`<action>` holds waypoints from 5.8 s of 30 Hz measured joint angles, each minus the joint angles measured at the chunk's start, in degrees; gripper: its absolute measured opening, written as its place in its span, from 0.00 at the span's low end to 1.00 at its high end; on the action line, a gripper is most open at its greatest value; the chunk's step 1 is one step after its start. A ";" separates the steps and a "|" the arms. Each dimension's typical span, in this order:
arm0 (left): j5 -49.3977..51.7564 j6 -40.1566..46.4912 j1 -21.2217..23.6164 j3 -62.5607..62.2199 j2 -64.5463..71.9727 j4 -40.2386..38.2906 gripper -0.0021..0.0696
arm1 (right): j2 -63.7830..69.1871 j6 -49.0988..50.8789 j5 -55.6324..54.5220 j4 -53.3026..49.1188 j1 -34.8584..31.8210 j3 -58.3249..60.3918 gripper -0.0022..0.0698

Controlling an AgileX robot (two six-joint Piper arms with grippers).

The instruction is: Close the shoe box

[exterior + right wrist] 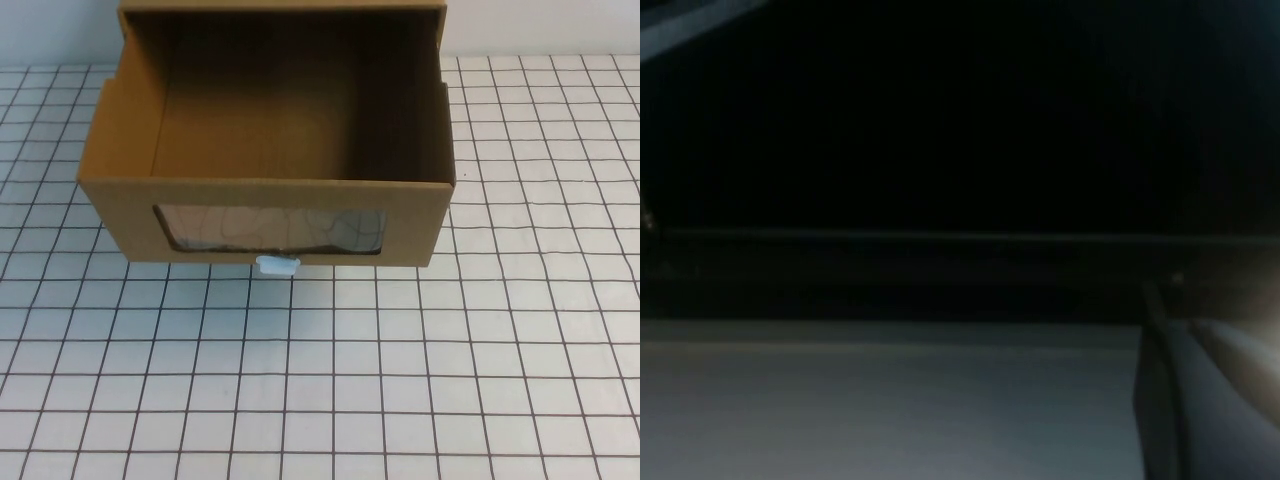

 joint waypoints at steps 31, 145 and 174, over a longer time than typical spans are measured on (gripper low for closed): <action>74.41 6.54 -0.13 -31.82 43.69 -1.96 0.03 | 37.17 6.61 65.91 15.66 1.99 -27.17 0.01; 109.27 5.81 -3.41 -114.46 122.66 -43.99 0.03 | 110.26 -142.81 62.25 82.42 36.78 -56.28 0.01; 110.17 7.39 -2.69 -114.46 122.99 -45.74 0.03 | 100.99 -142.59 55.73 83.63 44.02 -52.55 0.01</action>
